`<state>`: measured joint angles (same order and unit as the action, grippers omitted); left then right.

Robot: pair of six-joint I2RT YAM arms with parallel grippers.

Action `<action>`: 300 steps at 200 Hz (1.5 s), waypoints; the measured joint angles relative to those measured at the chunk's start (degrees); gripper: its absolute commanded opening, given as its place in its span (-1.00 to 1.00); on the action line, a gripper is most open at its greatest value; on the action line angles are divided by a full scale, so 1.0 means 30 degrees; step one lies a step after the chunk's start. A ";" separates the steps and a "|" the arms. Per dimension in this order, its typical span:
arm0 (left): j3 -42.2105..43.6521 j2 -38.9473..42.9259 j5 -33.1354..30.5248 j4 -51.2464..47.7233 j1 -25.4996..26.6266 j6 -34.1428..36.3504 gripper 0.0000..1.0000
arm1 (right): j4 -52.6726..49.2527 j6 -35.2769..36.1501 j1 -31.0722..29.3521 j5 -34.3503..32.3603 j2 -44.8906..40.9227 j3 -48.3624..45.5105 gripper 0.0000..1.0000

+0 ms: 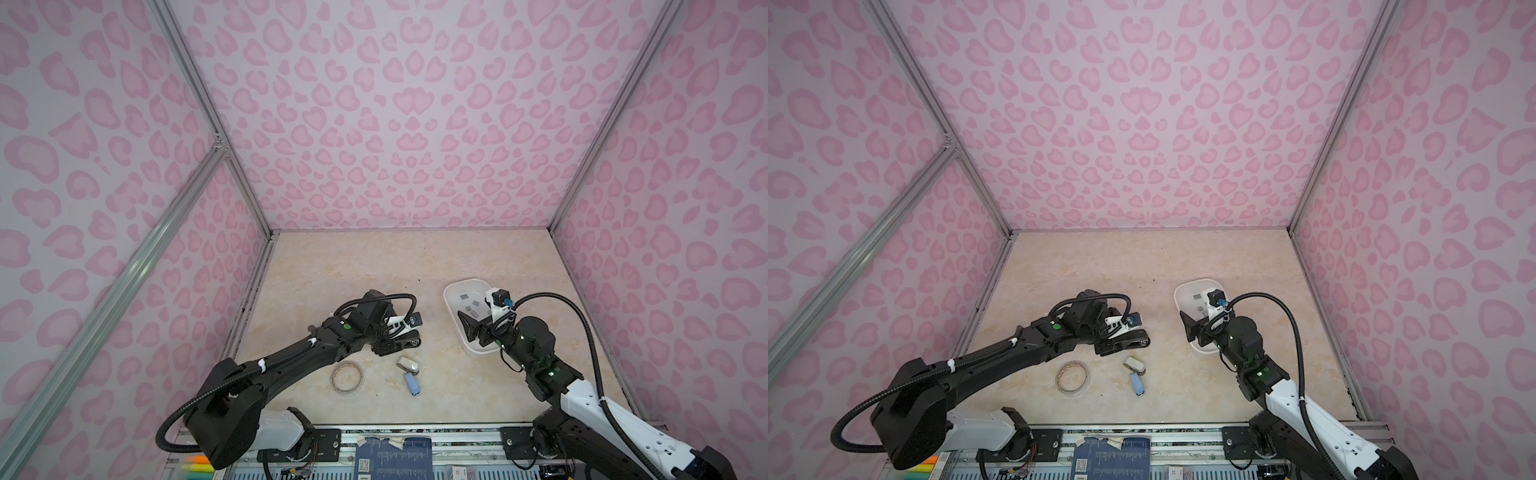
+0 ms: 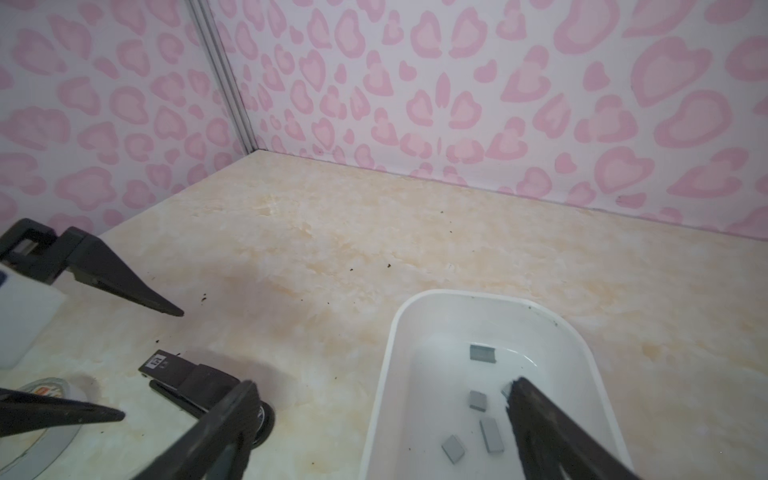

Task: Load the staples into the stapler
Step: 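Move the left gripper down onto the black stapler while the right gripper approaches the tray, then grasp the black stapler with the left gripper and lift it toward the right gripper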

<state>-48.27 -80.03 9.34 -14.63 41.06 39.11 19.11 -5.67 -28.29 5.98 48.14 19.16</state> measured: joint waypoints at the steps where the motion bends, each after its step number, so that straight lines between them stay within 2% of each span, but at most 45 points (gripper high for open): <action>1: 0.0000 0.0000 0.0000 0.0000 0.0000 0.0000 0.38 | 0.0000 0.0000 0.0000 0.0000 0.0000 0.0000 0.88; 36: -0.1457 -0.2681 0.0838 -0.1115 0.0335 0.1319 0.35 | 0.0495 -0.0415 0.0721 -0.1355 0.1020 -0.0233 0.89; 81: -0.2769 -0.4452 0.1515 -0.2142 0.0423 0.2455 0.22 | 0.0780 -0.0787 0.1428 -0.2980 0.1443 -0.0277 0.89; 132: -0.3730 -0.5836 0.1530 -0.2688 0.0073 0.3002 0.09 | 0.0801 -0.0860 0.1486 -0.3191 0.1319 -0.0277 0.89; 190: -0.4124 -0.6404 0.1960 -0.3096 -0.0029 0.3133 -0.25 | 0.0809 -0.0903 0.1486 -0.3118 0.1639 -0.0240 0.87; 197: -0.4146 -0.6470 0.1989 -0.3118 -0.0029 0.3169 -0.39 | 0.0809 -0.0903 0.1486 -0.3111 0.1683 -0.0240 0.87; 214: -0.4306 -0.6572 0.2295 -0.3315 -0.0036 0.3220 -0.48 | 0.0794 -0.0903 0.1486 -0.3104 0.1763 -0.0226 0.87; 233: -0.4444 -0.6747 0.2455 -0.3366 -0.0044 0.3337 -0.51 | 0.0772 -0.0911 0.1486 -0.3002 0.1778 -0.0175 0.86; 261: -0.4524 -0.7009 0.2579 -0.3359 -0.0080 0.3432 -0.29 | 0.0743 -0.0911 0.1508 -0.2994 0.1770 -0.0131 0.86; 277: -0.4554 -0.7118 0.2586 -0.3300 -0.0095 0.3475 -0.29 | 0.0736 -0.0911 0.1515 -0.2994 0.1770 -0.0131 0.86; 300: -0.4583 -0.7162 0.2616 -0.3381 -0.0095 0.3541 -0.40 | 0.0729 -0.0911 0.1523 -0.2994 0.1800 -0.0124 0.85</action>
<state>-62.02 -101.51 17.19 -24.77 40.77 49.74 21.30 -8.40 -23.73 -3.01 53.54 18.79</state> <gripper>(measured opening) 0.332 0.929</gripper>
